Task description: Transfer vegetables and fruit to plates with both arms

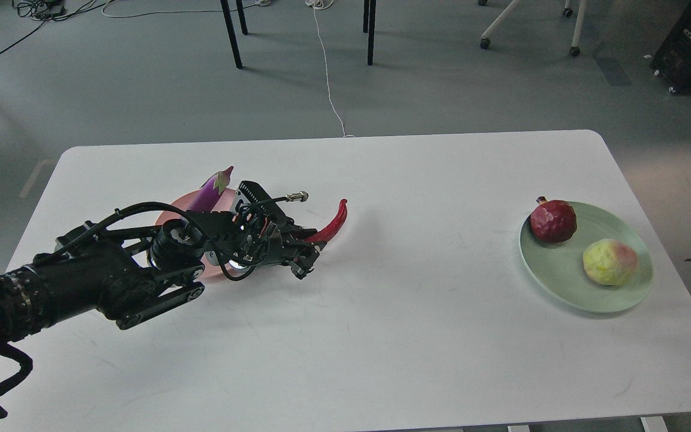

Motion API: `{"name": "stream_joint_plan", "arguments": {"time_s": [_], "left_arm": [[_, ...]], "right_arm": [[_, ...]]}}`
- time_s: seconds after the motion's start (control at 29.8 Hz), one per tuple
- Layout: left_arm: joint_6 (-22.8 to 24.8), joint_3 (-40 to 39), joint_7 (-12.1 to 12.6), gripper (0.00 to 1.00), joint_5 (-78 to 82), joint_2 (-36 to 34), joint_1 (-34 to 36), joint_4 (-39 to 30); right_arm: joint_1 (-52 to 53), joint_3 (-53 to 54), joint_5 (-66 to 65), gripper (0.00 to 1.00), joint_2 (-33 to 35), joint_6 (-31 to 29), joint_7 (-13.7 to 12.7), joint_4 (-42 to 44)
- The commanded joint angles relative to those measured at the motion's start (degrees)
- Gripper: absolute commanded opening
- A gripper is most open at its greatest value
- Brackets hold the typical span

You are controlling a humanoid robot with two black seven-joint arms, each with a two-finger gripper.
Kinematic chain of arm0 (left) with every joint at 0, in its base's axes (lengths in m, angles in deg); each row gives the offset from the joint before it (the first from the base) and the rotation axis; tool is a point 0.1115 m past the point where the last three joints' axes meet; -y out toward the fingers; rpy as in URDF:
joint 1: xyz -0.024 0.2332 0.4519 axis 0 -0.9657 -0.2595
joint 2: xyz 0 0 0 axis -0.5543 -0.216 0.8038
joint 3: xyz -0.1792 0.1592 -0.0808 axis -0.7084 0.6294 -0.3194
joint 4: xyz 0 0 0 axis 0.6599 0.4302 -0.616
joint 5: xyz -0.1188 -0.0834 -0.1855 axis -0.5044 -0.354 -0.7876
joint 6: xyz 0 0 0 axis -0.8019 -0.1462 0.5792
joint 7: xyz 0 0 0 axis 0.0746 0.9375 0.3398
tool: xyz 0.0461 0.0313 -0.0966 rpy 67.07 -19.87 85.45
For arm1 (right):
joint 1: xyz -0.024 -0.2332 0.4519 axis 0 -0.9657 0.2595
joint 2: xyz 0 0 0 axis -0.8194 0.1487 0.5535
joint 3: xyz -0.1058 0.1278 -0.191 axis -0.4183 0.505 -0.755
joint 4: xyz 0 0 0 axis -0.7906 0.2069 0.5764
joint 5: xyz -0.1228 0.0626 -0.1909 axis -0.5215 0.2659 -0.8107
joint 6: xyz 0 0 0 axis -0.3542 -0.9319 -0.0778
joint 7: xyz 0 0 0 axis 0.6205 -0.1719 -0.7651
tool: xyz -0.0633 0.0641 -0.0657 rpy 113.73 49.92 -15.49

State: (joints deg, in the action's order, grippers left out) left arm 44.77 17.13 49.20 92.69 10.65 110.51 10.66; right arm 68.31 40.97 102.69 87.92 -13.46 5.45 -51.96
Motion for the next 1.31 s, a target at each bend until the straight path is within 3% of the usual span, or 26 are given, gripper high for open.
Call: {"name": "stream_joint_plan", "arguments": {"time_s": [0.0, 0.17, 0.3, 0.44, 0.5, 0.54, 0.6, 0.84, 0.94, 1.07, 1.28], "left_arm": [[-0.18, -1.50, 0.07, 0.26, -0.16, -6.66, 0.23, -5.94], [-0.27, -2.38, -0.28, 0.28, -0.07, -15.62, 0.14, -9.02], [-0.36, -1.77, -4.41, 0.28, -0.07, -21.69, -0.74, -9.81], [-2.81, -1.76, -4.77, 0.30, -0.07, -23.37, -3.46, -9.81], [-4.05, -1.94, -4.51, 0.40, -0.16, -22.94, -4.16, -9.64], [-4.14, -1.85, -4.33, 0.50, -0.16, -22.67, -4.17, -9.64], [-4.23, -1.76, -4.24, 0.82, -0.25, -21.62, -4.34, -9.38], [-4.31, -2.81, -4.68, 0.88, -1.21, -21.09, -4.26, -8.76], [-4.14, -9.12, -4.77, 0.98, -11.28, -20.65, -3.82, -9.20], [-3.52, -18.27, -4.33, 0.98, -31.93, -18.90, -3.03, -8.85], [-3.79, -19.78, -4.76, 0.98, -55.93, -11.61, 1.80, -4.73]], "right_arm": [[-0.02, 0.00, 0.00, 0.99, 0.03, 0.00, 0.00, 0.01], [-0.02, 0.00, 0.00, 0.99, -0.15, 0.00, 0.00, -0.17], [0.06, 0.00, 0.00, 0.99, -0.41, 0.00, 0.00, -0.17], [-0.02, 0.00, 0.00, 0.99, -0.59, 0.00, 0.00, -0.26], [-0.02, 0.00, 0.00, 0.99, -0.67, 0.00, 0.00, -0.34], [-0.02, 0.00, 0.00, 0.99, -0.67, 0.00, 0.00, -0.34], [0.06, 0.00, 0.00, 0.99, -0.67, 0.00, 0.00, -0.52], [0.15, 0.00, -0.09, 0.99, -0.15, 0.00, 0.00, -0.35], [0.15, -0.09, -0.09, 0.99, -0.15, 0.00, -0.09, 0.09], [0.77, -0.18, -0.18, 0.99, -0.50, 0.00, -0.09, 0.09], [4.01, -0.27, -0.18, 0.99, -0.59, 0.00, -0.35, 0.27]]}}
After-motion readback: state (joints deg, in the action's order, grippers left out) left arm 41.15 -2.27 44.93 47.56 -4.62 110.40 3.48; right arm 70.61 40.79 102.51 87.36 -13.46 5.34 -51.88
